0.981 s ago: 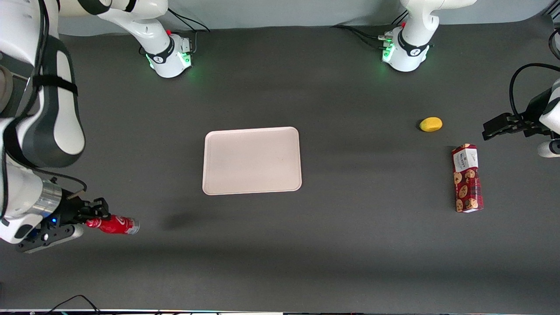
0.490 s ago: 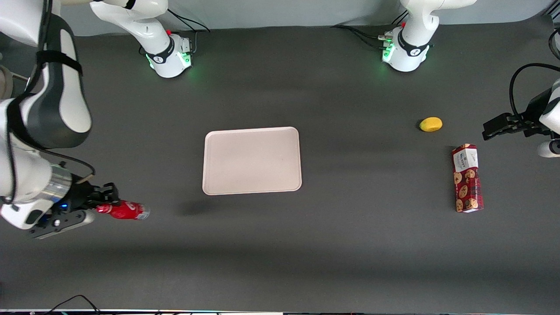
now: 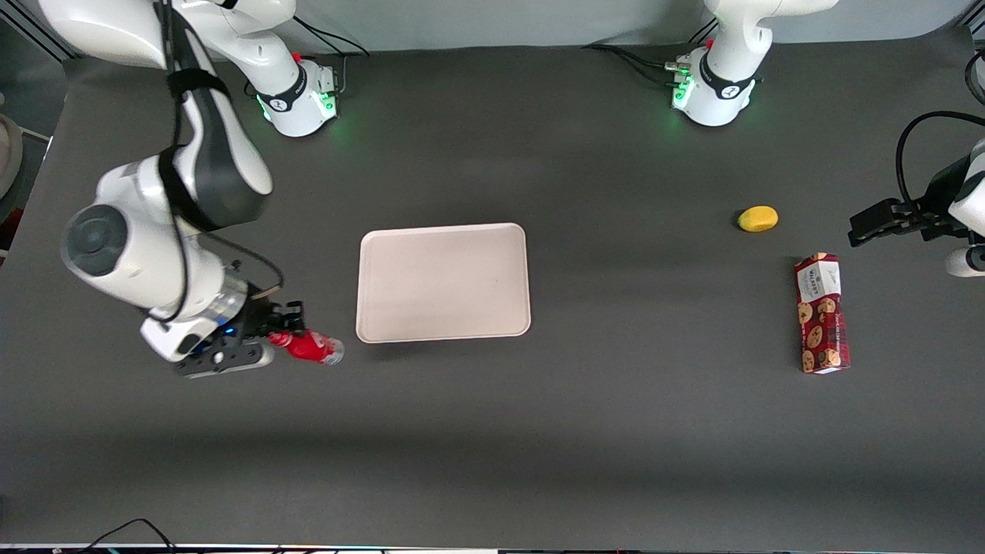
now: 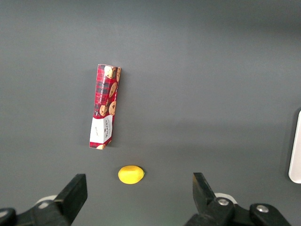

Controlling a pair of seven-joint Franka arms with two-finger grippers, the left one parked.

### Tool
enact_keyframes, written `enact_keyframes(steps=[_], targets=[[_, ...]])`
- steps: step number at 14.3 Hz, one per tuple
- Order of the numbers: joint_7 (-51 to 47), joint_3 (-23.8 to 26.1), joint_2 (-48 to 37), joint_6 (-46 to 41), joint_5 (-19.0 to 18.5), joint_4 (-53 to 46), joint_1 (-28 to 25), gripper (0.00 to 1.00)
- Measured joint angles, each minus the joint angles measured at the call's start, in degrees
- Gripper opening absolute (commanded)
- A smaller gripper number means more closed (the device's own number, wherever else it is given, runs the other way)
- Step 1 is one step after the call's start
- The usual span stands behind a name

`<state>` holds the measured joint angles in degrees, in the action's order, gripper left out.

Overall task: Place coke bottle on tray
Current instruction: 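Carry the held bottle over to the white tray's edge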

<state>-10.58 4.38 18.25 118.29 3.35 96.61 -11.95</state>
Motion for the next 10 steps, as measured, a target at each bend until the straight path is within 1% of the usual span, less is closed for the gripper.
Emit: enact_keyframes(steps=[4,7,10], targets=[[-13.7,6.4,-3.0,11.3,-5.4,12.4,-0.1,0.00],[-16.0,7.4,-3.1,17.3,-7.9,18.0,-0.2,0.00],[-16.1,7.2,-3.1,18.2,-8.8,20.0,0.0,0.00]])
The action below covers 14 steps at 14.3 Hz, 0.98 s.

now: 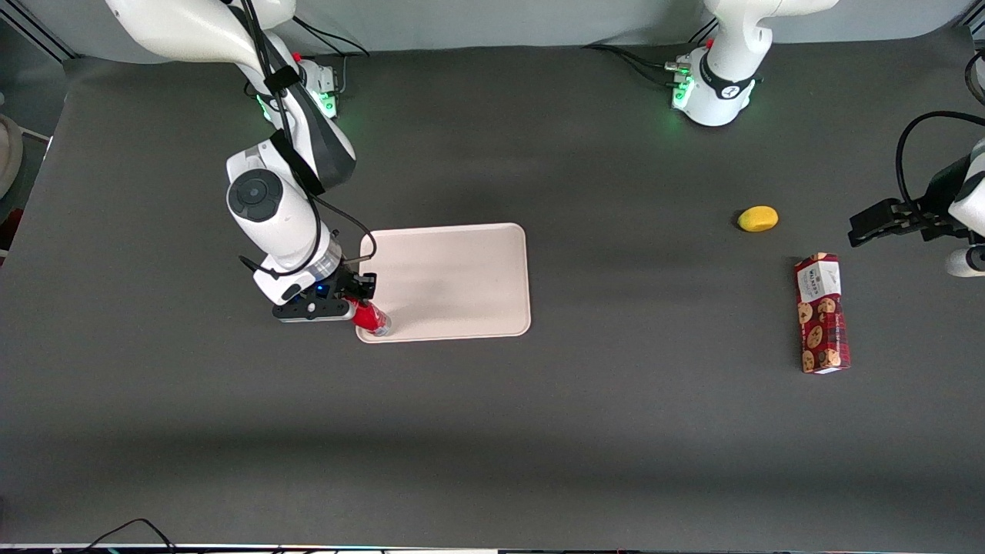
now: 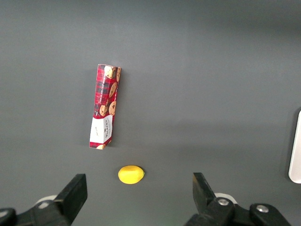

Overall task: Place coke bottle on tray
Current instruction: 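Carry the held bottle over to the white tray's edge, then lower the bottle onto the tray and open the right gripper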

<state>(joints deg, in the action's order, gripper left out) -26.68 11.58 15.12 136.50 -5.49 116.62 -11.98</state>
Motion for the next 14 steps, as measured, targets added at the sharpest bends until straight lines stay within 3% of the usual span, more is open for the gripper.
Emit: enact_keyframes(steps=[8,9,10,14], targets=[[-1.1,0.0,0.9,0.1,-1.3,0.8,0.0,0.02],[-1.2,0.0,1.0,0.1,-1.3,0.7,0.0,0.43],[-1.2,0.0,1.1,0.1,-1.3,0.6,0.0,0.97],[-1.7,0.0,2.2,0.5,-1.3,0.2,0.0,1.00]])
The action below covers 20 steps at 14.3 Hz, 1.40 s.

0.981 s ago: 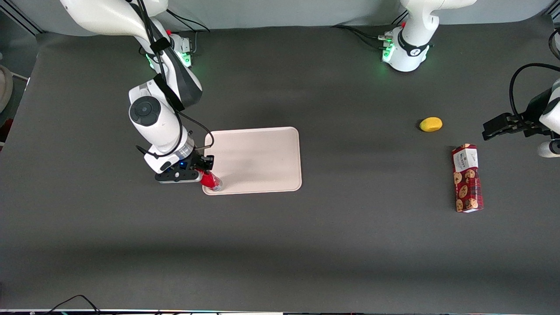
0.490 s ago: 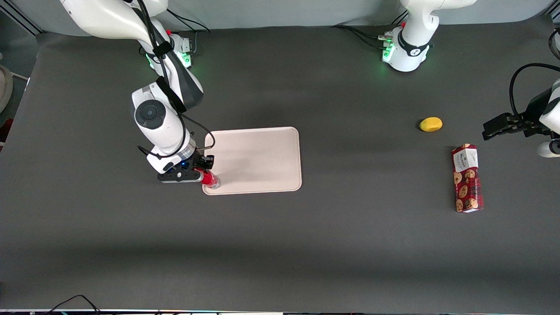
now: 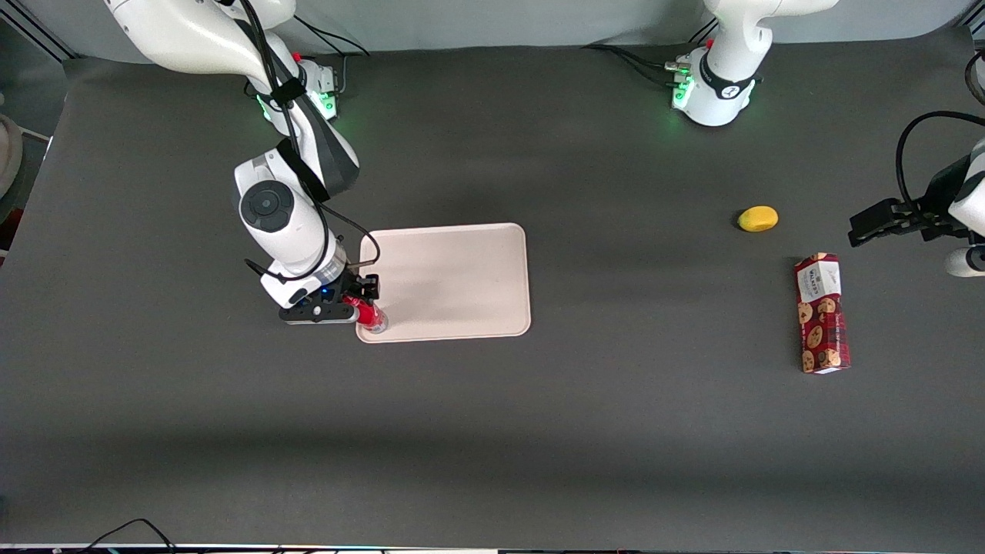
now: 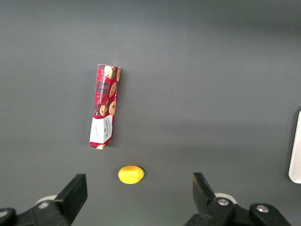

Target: Place coke bottle on tray

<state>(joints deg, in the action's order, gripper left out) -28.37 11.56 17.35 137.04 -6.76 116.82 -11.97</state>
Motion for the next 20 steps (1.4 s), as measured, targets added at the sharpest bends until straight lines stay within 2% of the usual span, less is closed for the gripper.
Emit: enact_keyframes(steps=[7,11,14,16,20], targets=[[-0.2,0.0,0.0,-1.8,0.0,-3.3,0.0,1.00],[-0.4,-0.8,-1.3,-19.2,-0.2,-17.0,0.7,1.00],[1.0,-1.5,-5.4,-31.1,-0.2,-25.9,2.5,1.00],[6.0,-4.2,-9.6,-36.4,0.3,-27.2,2.5,1.00],[18.1,-15.9,-17.9,-43.3,6.7,-27.1,3.0,1.00]])
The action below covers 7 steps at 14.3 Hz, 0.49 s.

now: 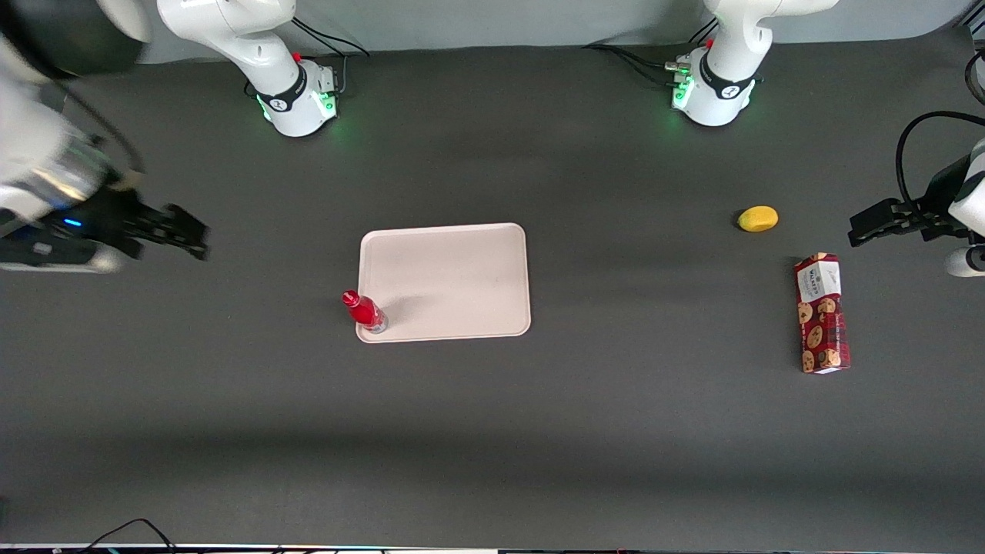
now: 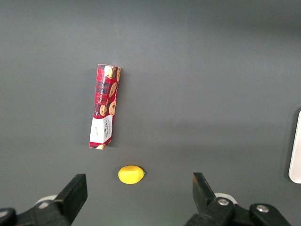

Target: Place coke bottle on tray

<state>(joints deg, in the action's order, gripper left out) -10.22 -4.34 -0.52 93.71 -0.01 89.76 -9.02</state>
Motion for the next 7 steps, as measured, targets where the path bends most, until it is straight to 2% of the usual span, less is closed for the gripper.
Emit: enact_keyframes(steps=[3,7], targets=[[0.6,-4.0,-4.6,-1.8,0.4,1.2,0.5,1.00],[0.6,-8.1,-4.5,-1.2,0.3,2.3,0.8,1.00]])
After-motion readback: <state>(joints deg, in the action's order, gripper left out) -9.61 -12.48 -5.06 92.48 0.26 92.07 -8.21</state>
